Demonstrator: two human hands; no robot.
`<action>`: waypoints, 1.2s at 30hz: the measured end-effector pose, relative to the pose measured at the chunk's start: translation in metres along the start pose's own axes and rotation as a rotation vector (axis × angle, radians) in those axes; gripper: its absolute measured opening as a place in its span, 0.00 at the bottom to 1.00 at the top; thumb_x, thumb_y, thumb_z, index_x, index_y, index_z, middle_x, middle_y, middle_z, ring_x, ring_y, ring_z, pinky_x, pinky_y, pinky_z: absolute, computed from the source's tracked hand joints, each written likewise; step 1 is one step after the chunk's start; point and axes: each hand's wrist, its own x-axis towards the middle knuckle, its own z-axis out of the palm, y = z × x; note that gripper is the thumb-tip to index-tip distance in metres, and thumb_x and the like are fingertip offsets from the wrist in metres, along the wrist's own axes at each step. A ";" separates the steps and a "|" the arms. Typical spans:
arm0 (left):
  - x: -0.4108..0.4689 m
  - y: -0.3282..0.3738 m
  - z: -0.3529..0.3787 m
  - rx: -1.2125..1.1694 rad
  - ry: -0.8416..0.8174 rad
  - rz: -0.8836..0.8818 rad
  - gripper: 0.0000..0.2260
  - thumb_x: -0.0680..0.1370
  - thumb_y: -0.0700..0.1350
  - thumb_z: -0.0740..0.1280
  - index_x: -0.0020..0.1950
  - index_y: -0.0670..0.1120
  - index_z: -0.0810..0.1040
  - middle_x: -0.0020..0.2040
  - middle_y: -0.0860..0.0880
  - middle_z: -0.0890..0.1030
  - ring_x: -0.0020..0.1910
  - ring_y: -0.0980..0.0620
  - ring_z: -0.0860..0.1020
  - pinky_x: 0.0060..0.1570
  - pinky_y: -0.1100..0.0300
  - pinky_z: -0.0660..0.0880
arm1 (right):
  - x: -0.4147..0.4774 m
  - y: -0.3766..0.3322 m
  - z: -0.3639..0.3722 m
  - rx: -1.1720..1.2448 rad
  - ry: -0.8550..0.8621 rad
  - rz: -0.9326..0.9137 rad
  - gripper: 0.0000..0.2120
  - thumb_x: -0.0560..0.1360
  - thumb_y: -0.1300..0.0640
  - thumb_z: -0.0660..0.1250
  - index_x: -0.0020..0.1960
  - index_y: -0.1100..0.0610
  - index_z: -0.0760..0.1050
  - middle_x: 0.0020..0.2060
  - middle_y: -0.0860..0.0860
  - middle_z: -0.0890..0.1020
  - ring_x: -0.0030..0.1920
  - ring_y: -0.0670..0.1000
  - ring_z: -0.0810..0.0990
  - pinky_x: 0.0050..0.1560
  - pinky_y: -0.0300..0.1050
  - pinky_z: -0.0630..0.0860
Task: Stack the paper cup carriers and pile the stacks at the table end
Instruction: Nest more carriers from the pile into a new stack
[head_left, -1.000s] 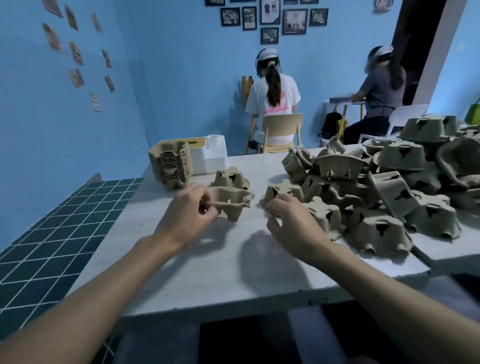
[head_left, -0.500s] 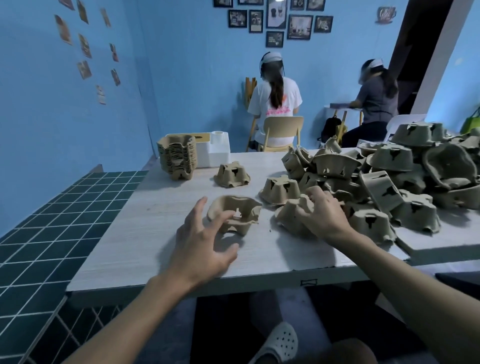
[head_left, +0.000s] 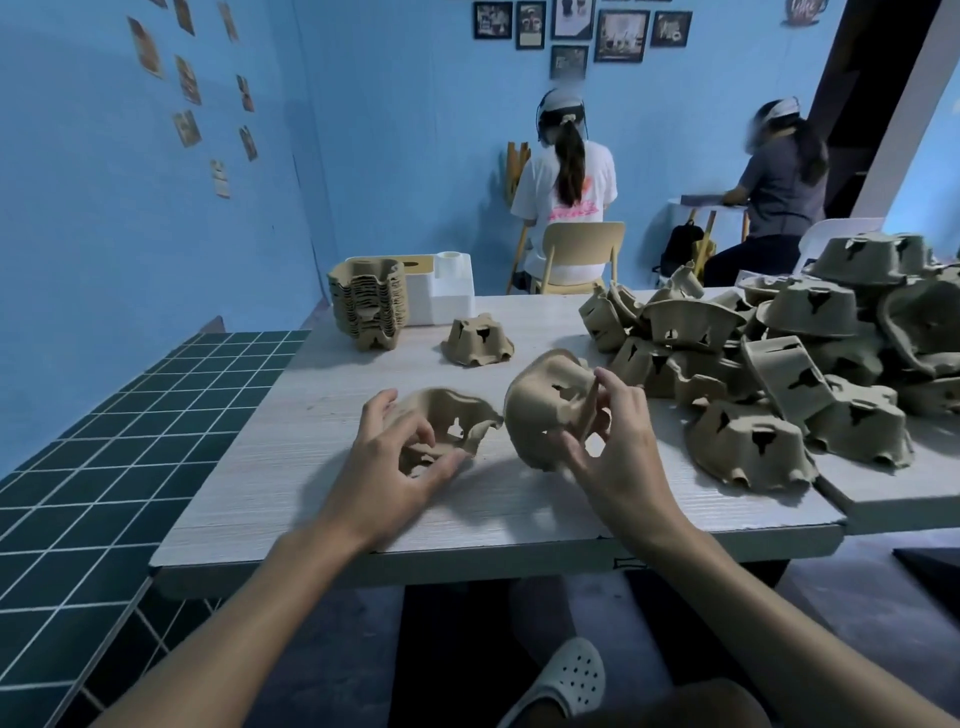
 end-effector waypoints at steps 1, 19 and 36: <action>0.001 -0.003 -0.002 -0.020 0.000 0.014 0.07 0.76 0.53 0.73 0.46 0.51 0.78 0.79 0.46 0.60 0.73 0.58 0.63 0.66 0.65 0.58 | -0.001 0.000 0.005 0.002 0.015 -0.028 0.35 0.71 0.64 0.74 0.74 0.59 0.63 0.57 0.50 0.68 0.56 0.50 0.73 0.59 0.38 0.70; 0.001 -0.004 -0.002 -0.089 -0.121 0.056 0.09 0.67 0.61 0.67 0.44 0.60 0.75 0.82 0.47 0.55 0.72 0.75 0.49 0.64 0.74 0.56 | 0.004 -0.002 0.017 0.449 -0.276 0.026 0.20 0.72 0.41 0.71 0.58 0.44 0.67 0.59 0.47 0.75 0.59 0.45 0.79 0.54 0.38 0.77; 0.003 -0.005 0.000 -0.081 -0.017 -0.030 0.23 0.70 0.66 0.69 0.41 0.46 0.79 0.81 0.47 0.57 0.73 0.69 0.54 0.63 0.74 0.60 | 0.002 0.000 0.019 0.201 -0.172 -0.129 0.32 0.67 0.53 0.74 0.68 0.51 0.66 0.60 0.45 0.74 0.61 0.42 0.74 0.60 0.41 0.75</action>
